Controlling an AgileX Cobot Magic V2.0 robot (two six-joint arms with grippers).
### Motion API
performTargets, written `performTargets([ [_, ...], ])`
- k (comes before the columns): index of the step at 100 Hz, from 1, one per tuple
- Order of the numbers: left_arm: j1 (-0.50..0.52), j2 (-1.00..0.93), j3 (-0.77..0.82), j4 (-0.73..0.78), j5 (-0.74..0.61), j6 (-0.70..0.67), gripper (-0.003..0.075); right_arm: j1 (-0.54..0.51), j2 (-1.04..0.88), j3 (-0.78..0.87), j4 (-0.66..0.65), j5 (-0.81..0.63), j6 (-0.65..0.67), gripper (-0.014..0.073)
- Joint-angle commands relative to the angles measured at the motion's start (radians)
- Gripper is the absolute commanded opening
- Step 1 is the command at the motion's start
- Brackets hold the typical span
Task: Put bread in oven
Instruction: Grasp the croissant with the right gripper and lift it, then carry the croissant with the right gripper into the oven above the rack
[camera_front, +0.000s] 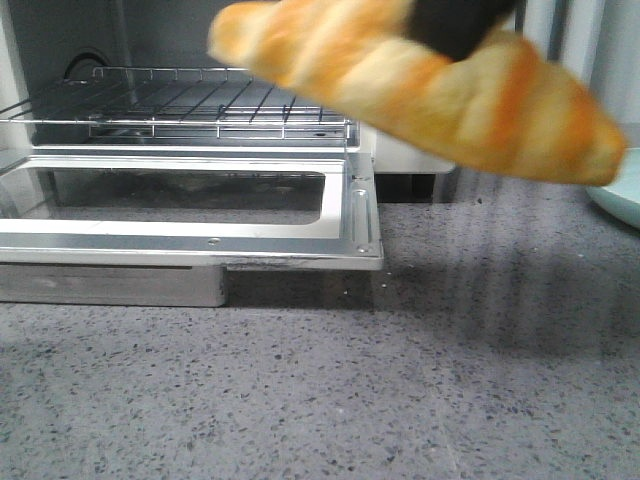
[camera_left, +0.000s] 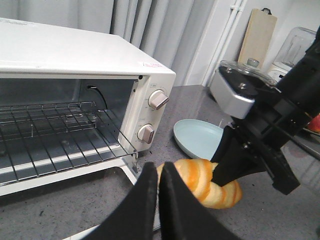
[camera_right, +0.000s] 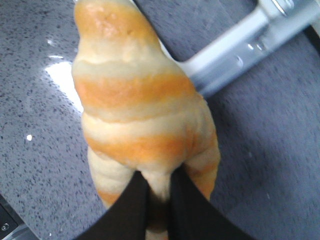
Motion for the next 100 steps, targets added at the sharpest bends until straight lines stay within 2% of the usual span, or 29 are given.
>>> performTargets([
  [1, -0.010, 0.008, -0.025, -0.004, -0.077, -0.011, -0.0022, 0.020, 0.025, -0.077, -0.009, -0.039, -0.053, -0.0069],
  [31, -0.010, 0.008, -0.025, 0.008, -0.077, -0.011, -0.0021, 0.046, 0.208, -0.307, -0.044, -0.060, -0.166, -0.0069],
  [56, -0.010, 0.008, -0.025, 0.028, -0.073, -0.011, -0.0022, 0.102, 0.317, -0.412, -0.312, -0.089, -0.169, -0.0069],
  [81, -0.010, 0.008, -0.025, 0.034, -0.055, -0.011, -0.0022, 0.166, 0.359, -0.414, -0.618, -0.195, -0.140, -0.0069],
  [100, -0.010, 0.008, -0.025, 0.034, -0.053, -0.011, -0.0021, 0.164, 0.404, -0.414, -0.731, -0.223, -0.126, -0.0069],
])
